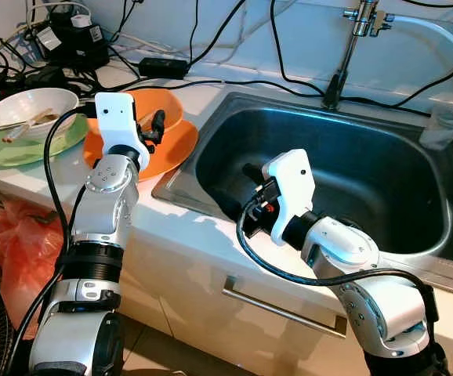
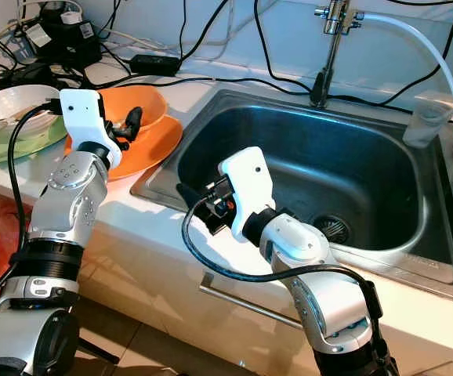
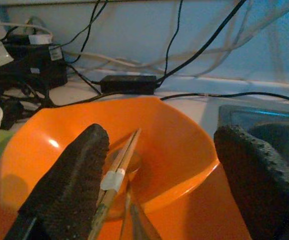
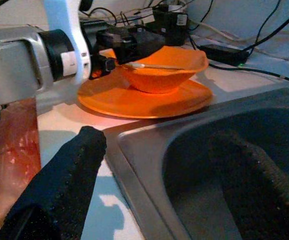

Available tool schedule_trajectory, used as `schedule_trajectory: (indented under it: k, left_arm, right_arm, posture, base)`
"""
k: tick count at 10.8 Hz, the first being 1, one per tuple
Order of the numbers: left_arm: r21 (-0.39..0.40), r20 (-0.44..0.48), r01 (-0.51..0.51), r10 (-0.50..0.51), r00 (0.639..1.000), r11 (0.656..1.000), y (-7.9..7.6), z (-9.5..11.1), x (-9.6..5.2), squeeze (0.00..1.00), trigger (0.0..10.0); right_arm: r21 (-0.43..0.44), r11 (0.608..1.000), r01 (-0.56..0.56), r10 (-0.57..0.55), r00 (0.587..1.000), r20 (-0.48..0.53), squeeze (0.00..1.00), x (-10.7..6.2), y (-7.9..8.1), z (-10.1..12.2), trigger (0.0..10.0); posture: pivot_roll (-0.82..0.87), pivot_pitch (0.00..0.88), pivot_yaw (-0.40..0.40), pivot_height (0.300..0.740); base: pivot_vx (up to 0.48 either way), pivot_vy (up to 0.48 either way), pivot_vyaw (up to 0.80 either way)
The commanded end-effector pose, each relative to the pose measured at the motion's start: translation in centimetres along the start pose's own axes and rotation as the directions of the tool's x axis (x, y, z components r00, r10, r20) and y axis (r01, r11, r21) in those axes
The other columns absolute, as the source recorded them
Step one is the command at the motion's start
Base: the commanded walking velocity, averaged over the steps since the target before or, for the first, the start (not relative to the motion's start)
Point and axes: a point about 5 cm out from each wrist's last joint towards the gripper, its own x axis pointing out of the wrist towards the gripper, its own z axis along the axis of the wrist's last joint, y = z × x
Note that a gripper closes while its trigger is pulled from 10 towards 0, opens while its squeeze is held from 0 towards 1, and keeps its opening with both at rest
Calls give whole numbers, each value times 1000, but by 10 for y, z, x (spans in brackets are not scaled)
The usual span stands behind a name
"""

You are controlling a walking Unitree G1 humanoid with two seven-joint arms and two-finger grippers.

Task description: Kitchen organization

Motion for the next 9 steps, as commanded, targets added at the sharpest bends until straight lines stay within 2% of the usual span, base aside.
schedule_trajectory:
  k: [1, 3, 6, 8, 9]
  left_arm:
    - [24, 50, -3, 2, 999, 1000, 2, 12, 1, 1000, 10000]
    - [58, 106, 6, -12, 994, 998, 0, 23, 0, 1000, 10000]
    - [102, 186, 4, -23, 982, 995, -7, 31, -7, 1000, 10000]
    - [116, 223, -14, -12, 975, 993, -5, 34, -12, 1000, 10000]
    - [233, 331, -59, -22, 943, 971, 2, 46, -27, 1000, 10000]
  right_arm:
    - [10, 999, -37, 37, 999, 38, 0, -2, 4, 6, 10000]
    - [53, 995, -80, 77, 995, 58, 0, -2, 8, 5, 10000]
    - [61, 993, -104, 101, 993, 56, 0, -2, 10, 4, 10000]
    - [64, 992, -105, 101, 993, 54, 0, -2, 10, 3, 10000]
    - [68, 992, -106, 102, 993, 53, 0, -1, 11, 2, 10000]
  posture:
    - [-67, 0, 20, 740]
    - [-60, 0, 19, 740]
    - [-56, 0, 19, 740]
    - [-48, 0, 18, 740]
    - [-34, 0, 17, 740]
  base:
    - [0, 0, 0]
    - [0, 0, 0]
    - [0, 0, 0]
    - [0, 0, 0]
    - [0, 0, 0]
